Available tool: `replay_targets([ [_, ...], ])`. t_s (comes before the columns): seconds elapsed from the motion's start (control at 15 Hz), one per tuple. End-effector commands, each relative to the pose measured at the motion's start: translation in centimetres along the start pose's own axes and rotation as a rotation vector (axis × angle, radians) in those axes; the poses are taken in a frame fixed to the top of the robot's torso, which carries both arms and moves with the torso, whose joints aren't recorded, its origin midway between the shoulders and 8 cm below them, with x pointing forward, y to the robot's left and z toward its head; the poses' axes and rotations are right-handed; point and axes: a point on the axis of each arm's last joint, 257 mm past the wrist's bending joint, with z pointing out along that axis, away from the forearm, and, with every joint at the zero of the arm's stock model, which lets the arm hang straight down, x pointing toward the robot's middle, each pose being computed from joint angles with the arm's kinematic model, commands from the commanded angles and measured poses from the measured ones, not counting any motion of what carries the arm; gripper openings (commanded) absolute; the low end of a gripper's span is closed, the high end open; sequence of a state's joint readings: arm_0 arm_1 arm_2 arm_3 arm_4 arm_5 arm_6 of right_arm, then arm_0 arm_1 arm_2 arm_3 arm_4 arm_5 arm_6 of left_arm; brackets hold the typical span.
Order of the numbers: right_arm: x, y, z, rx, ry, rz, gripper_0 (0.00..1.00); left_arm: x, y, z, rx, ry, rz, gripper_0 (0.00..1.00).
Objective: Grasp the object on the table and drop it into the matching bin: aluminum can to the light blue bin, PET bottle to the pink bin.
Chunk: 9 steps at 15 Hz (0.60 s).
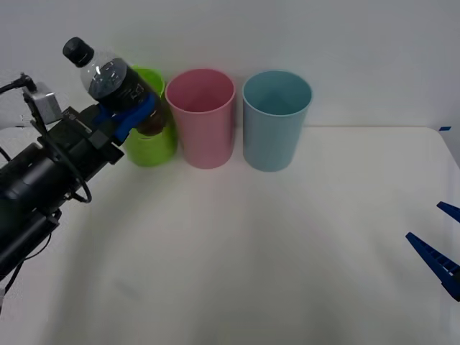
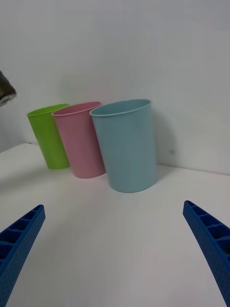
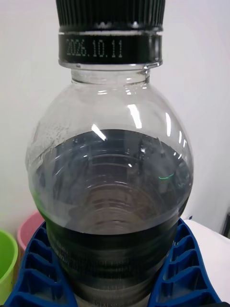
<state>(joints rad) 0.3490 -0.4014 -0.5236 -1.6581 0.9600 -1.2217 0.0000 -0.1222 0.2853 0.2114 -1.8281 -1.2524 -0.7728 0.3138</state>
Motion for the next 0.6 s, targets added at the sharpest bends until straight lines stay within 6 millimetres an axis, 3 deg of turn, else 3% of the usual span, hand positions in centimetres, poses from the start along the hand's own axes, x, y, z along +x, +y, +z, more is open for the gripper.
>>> replay_targets([
  [0.07, 0.0, 0.0, 0.0, 0.0, 0.0, 0.0, 1.0, 0.6, 1.3, 3.6, 0.01, 0.029, 0.036, 0.0],
  [0.6, 0.0, 0.0, 0.0, 0.0, 0.0, 0.0, 1.0, 2.0, 5.2, 11.7, 0.008, 0.114, 0.075, 0.0],
])
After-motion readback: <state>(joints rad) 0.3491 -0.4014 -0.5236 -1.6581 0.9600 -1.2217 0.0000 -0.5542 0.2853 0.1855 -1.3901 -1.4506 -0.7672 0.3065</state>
